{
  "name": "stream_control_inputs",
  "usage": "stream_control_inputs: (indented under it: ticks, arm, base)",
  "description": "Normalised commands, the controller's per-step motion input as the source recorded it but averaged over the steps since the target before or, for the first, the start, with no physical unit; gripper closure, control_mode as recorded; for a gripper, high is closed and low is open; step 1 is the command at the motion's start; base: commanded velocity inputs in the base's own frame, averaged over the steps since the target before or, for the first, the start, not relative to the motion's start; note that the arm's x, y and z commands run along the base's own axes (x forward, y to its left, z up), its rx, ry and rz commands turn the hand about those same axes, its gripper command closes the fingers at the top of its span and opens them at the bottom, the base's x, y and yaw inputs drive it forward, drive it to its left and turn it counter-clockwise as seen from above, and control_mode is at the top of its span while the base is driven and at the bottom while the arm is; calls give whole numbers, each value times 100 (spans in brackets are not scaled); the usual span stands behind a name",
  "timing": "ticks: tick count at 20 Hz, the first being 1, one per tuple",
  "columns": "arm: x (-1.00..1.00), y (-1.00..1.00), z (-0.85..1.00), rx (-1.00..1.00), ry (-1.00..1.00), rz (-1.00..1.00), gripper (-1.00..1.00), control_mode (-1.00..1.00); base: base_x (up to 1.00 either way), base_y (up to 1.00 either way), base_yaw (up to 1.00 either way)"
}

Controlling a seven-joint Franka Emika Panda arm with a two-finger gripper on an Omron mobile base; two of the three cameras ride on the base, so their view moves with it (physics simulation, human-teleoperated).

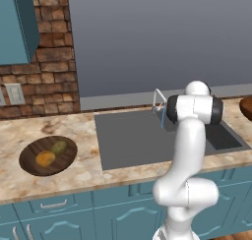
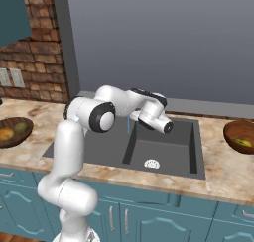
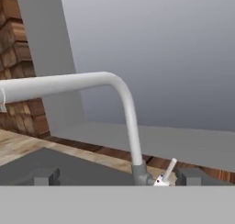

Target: Pick the potatos from the sink and place them in one bowl. Place the pear in the other bowl. Then turn off the sink faucet.

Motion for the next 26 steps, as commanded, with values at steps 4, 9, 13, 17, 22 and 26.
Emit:
stream_control_inputs:
  ticks: [4, 9, 13, 17, 22, 26]
  arm:
    - [23, 0, -14, 4, 0, 0, -100, -100]
    - [31, -1, -21, 3, 0, 0, -100, -100]
    - [28, -7, -21, 3, 0, 0, -100, -100]
    - [29, -9, -11, 4, 0, 0, -100, -100]
    - [24, -2, 0, 7, 0, 0, -100, -100]
    - [15, 0, 0, 6, 0, 0, -100, -100]
  base:
    - [0, 0, 0]
    - [0, 0, 0]
    - [0, 0, 0]
    - [0, 0, 0]
    - [0, 0, 0]
    - [0, 0, 0]
